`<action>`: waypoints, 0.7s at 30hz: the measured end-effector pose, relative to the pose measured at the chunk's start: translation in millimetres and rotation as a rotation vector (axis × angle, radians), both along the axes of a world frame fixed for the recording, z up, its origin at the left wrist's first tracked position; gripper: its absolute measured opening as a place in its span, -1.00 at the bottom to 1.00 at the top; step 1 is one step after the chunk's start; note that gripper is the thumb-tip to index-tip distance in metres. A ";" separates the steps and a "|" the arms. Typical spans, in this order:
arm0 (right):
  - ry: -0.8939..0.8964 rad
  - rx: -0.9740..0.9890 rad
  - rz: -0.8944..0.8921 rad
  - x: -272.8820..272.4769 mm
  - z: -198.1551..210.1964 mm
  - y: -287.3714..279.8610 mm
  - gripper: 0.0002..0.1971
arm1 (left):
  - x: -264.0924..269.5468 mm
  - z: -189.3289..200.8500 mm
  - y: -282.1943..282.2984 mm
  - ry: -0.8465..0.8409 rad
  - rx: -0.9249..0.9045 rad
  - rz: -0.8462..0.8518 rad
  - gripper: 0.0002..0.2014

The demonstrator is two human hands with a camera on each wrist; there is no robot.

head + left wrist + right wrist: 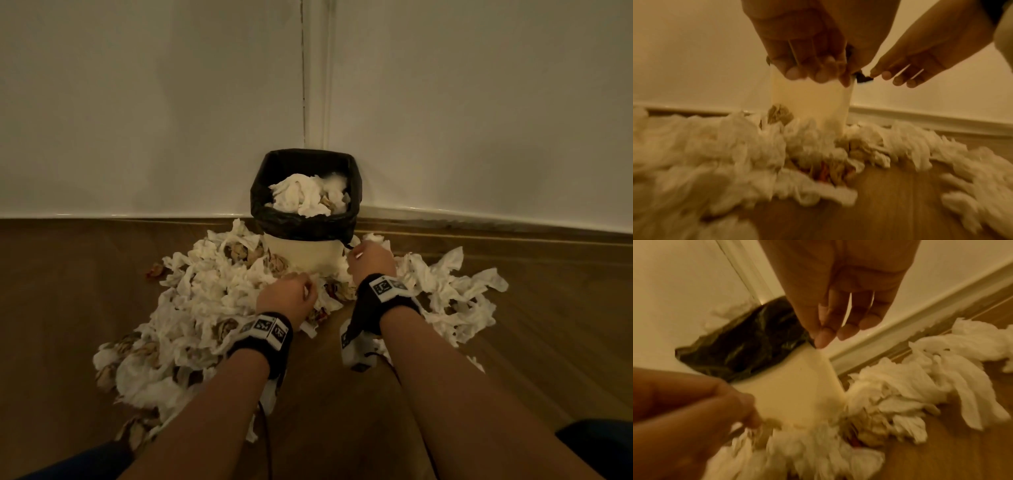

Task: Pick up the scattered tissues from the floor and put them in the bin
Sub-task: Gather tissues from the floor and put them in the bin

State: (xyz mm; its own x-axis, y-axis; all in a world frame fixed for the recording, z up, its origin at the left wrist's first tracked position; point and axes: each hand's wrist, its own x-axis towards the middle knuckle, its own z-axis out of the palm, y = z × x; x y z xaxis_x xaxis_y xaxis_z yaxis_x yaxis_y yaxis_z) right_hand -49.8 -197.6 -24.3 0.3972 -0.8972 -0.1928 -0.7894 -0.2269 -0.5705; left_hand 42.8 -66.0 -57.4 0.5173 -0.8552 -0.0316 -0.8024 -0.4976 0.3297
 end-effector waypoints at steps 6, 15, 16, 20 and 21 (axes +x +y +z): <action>0.224 0.184 0.235 10.0 -44.3 22.5 -0.75 | -9.8 -57.3 8.2 0.115 0.218 -0.005 -0.72; 0.330 0.266 0.474 9.4 -74.3 37.0 -0.68 | -8.1 -99.2 18.9 0.144 0.443 0.082 -0.73; 0.321 0.259 0.483 10.8 -77.0 39.7 -0.67 | -7.8 -100.4 19.6 0.124 0.434 0.067 -0.78; 0.430 0.251 0.502 16.5 -88.9 50.5 -0.60 | -5.9 -100.5 19.0 0.114 0.417 0.028 -0.84; 0.467 0.242 0.491 16.0 -91.6 53.5 -0.59 | -6.1 -99.8 19.3 0.112 0.418 0.025 -0.83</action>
